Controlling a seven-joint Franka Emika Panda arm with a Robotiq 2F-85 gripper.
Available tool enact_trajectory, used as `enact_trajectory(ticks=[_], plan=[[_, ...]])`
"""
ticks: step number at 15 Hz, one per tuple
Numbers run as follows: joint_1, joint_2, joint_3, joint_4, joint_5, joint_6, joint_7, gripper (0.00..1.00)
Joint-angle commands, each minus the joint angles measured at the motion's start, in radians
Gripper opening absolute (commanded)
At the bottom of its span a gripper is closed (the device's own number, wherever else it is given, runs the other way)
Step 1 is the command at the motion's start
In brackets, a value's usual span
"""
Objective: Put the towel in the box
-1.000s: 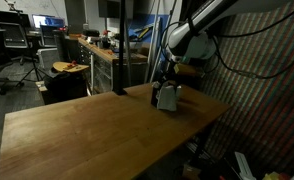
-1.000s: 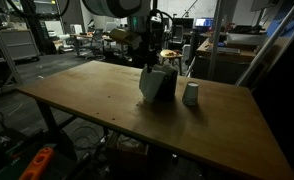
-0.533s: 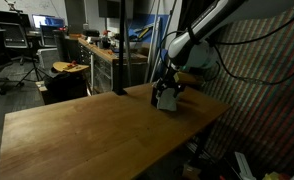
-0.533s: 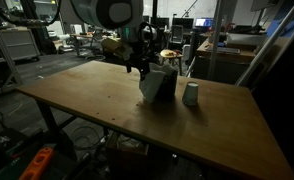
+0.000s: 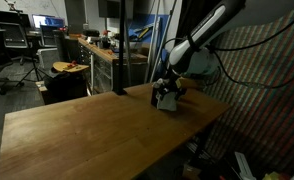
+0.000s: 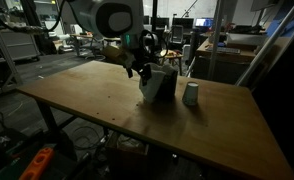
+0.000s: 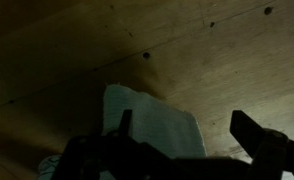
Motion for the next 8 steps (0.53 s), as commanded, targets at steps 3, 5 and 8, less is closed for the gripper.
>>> enact_trajectory(ticks=[3, 5, 8], plan=[[-0.024, 0.059, -0.01, -0.001, 0.015, 0.077, -0.091, 1.0], [-0.036, 0.084, -0.009, 0.004, 0.009, 0.09, -0.115, 1.0], [-0.054, 0.112, -0.006, 0.01, 0.004, 0.106, -0.144, 1.0]])
